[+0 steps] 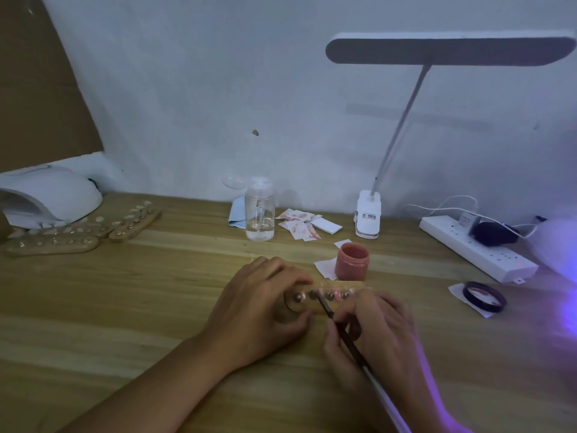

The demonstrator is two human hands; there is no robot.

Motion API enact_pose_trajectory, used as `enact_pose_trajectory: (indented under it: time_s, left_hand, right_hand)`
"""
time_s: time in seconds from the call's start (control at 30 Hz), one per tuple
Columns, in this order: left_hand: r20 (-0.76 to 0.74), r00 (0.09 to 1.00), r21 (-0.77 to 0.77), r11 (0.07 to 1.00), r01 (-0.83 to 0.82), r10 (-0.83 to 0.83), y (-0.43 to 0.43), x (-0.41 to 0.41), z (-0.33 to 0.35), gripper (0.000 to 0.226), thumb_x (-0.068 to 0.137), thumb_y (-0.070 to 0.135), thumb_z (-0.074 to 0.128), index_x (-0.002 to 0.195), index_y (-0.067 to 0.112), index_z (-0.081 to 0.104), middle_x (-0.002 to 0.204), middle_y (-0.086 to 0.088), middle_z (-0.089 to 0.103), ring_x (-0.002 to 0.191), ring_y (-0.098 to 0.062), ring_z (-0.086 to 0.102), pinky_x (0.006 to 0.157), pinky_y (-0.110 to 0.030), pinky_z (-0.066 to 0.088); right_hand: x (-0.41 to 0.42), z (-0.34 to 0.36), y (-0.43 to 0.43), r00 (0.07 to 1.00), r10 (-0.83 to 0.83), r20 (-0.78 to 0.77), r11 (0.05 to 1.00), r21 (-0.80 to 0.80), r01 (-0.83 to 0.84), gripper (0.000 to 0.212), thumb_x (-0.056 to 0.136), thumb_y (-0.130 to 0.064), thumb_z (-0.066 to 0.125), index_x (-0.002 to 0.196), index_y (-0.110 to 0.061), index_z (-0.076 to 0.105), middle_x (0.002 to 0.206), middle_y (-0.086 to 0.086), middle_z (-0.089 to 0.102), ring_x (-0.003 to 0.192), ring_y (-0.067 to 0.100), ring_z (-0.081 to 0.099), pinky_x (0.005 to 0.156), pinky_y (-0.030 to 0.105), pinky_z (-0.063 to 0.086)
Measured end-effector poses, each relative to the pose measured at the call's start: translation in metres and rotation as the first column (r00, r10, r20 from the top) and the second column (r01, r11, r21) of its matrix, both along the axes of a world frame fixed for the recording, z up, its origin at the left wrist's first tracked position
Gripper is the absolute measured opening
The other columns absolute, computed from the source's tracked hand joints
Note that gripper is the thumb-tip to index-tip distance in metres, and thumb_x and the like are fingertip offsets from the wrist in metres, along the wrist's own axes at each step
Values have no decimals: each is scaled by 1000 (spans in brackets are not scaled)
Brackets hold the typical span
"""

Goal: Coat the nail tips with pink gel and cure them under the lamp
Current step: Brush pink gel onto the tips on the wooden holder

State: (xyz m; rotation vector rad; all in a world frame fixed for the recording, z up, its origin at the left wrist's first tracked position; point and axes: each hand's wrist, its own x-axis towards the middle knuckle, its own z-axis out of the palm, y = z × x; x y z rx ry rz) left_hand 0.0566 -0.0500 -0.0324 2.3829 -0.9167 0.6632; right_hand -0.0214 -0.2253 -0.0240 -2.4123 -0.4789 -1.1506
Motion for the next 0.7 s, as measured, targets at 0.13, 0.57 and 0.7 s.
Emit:
enact_pose_trajectory:
  time_s: [0.13, 0.57, 0.7]
  left_hand:
    - [13, 1000, 4, 1000, -6, 6, 0, -2, 1, 39, 76, 47, 63, 111, 31, 67, 104, 16, 61, 96, -7, 55, 83, -26, 46]
    - [50, 999, 14, 1000, -16, 15, -1, -2, 1, 40, 75, 46, 65, 111, 31, 67, 104, 16, 60, 96, -6, 54, 83, -23, 42]
    - [42, 999, 19, 1000, -21, 20, -1, -2, 1, 40, 75, 46, 66, 112, 31, 67, 104, 16, 60, 96, -6, 54, 83, -22, 40]
  right_hand:
    - [-1, -3, -2, 1000, -13, -13, 1000, 10, 13, 8, 67, -25, 50, 71, -18, 50, 64, -23, 42, 64, -1, 46, 88, 27, 41]
    - [1, -4, -4, 999, -4, 44, 999, 34, 3, 6, 69, -22, 52, 71, -19, 47, 70, -31, 32, 67, -8, 39, 90, 30, 42]
    - [2, -2, -3, 998, -16, 56, 999, 39, 13, 7, 71, -23, 53, 71, -17, 49, 71, -28, 35, 65, -3, 44, 88, 30, 41]
